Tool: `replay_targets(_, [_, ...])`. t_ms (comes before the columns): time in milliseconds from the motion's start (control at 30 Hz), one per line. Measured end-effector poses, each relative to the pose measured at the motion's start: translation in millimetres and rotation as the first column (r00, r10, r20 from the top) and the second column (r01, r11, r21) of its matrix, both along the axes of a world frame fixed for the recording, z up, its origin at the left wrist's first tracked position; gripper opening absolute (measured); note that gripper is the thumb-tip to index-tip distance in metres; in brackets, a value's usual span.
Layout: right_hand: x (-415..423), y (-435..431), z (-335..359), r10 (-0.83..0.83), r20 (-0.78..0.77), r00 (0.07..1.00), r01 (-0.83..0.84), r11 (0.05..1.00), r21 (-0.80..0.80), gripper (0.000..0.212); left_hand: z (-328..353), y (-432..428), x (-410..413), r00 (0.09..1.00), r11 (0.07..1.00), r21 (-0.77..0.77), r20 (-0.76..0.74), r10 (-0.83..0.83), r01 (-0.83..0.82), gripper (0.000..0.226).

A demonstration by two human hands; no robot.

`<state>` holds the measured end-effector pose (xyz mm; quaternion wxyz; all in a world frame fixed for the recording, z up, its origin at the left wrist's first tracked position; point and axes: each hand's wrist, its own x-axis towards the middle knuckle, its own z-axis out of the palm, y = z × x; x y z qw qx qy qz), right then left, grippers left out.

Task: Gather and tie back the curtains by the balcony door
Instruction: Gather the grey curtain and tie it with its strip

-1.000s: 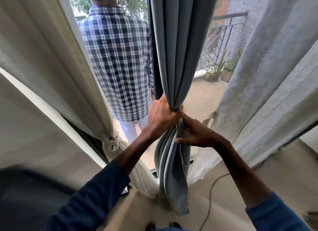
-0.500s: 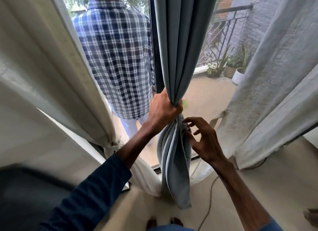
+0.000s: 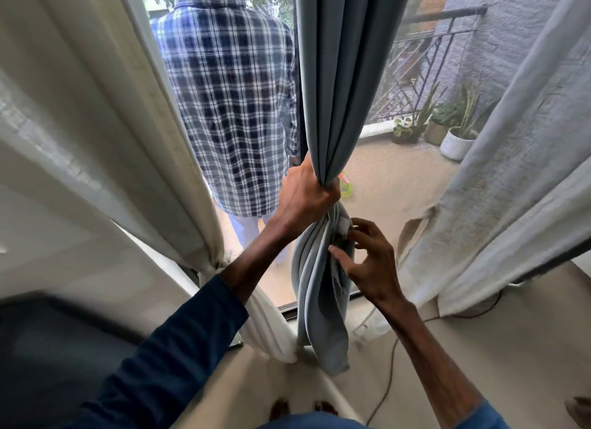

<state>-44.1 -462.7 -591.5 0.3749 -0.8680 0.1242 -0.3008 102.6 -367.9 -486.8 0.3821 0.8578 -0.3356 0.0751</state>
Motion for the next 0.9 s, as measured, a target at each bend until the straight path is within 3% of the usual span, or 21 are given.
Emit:
replay_targets(100, [6.9, -7.0, -4.6, -0.079, 0.037, 0.996, 0.082, 0.994, -0.070, 0.030, -1.5, 1.9, 1.4, 1.000, 1.000, -0.010, -0.009, -0.010, 0.010, 0.022])
replay_targets(200, [10.9, -13.9, -12.0, -0.108, -0.034, 0.994, 0.104, 0.989, -0.101, 0.037, -2.5, 2.3, -0.8, 1.000, 1.000, -0.001, -0.011, -0.004, 0.004, 0.026])
replay_targets(300, [11.2, -20.4, -16.2, -0.045, -0.105, 0.993, 0.041, 0.998, -0.036, 0.041, -0.3, 2.8, -5.4, 1.000, 1.000, 0.014, 0.016, -0.009, 0.008, 0.030])
replay_targets(500, [14.7, -17.4, -20.8, -0.116, -0.274, 0.955, 0.126, 0.992, 0.018, 0.004, 0.7, 7.6, -13.6, 1.000, 1.000, 0.003, 0.012, -0.029, 0.029, 0.028])
replay_targets(733, [21.8, 4.2, -18.7, -0.228, -0.229, 0.946, 0.247, 0.967, 0.057, 0.032, -1.2, 10.9, -10.1, 0.999, 0.999, -0.004, -0.010, -0.051, 0.051, 0.029])
replay_targets(900, [23.2, -0.1, -24.8, -0.077, -0.135, 0.988, 0.103, 0.975, 0.197, 0.034, -4.9, 14.4, -9.1, 0.997, 0.997, -0.008, 0.012, -0.076, 0.076, 0.037])
